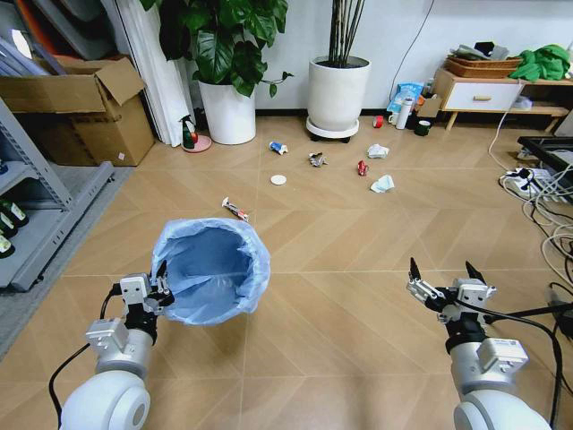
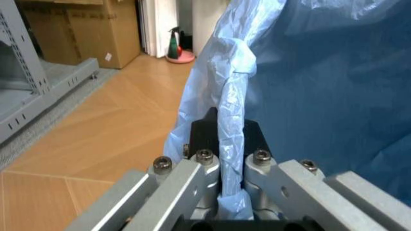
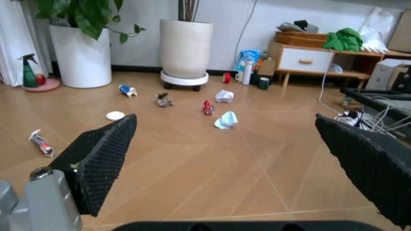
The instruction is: Pick up the trash bin and place the garbage on the floor into it.
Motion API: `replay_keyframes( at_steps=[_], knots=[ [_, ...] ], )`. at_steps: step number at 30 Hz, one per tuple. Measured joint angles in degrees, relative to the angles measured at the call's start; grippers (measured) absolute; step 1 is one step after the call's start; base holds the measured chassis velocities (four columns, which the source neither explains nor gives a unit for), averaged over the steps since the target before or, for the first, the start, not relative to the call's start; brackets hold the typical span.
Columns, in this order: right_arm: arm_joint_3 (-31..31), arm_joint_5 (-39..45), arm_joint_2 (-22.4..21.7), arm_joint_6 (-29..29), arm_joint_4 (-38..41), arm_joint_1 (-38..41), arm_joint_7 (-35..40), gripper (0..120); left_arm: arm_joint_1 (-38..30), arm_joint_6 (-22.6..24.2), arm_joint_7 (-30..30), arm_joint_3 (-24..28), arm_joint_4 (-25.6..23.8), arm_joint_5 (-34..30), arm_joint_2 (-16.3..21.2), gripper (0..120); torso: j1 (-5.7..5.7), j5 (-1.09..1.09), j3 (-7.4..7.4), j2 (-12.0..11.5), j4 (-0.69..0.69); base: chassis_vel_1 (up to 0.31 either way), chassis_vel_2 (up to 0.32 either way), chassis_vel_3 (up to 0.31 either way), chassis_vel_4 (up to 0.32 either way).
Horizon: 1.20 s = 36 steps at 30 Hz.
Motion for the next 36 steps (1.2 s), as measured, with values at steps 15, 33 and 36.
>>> replay_keyframes(
  at_steps=[15,33,36],
  knots=[
    [-0.44,-0.5,0.4,0.29,-0.17,0.13,-0.03,100,0.8,-0.54,1.35,0.04,-0.74,1.51,0.07,0,0.0,0.0,0.0,0.0,0.0,0.034,0.164,-0.036,-0.167],
    [-0.67,-1.27,0.72,1.02,-1.21,0.51,-0.44,100,1.17,-0.99,1.93,0.32,-0.89,2.69,-0.08,0,0.0,0.0,0.0,0.0,0.0,-0.035,0.181,0.033,-0.179],
    [-0.67,-1.29,0.71,1.08,-1.3,0.58,-0.46,100,1.18,-1.07,1.96,0.32,-0.79,2.85,-0.08,0,0.0,0.01,0.0,0.0,0.0,-0.137,0.166,0.131,-0.16]
  ],
)
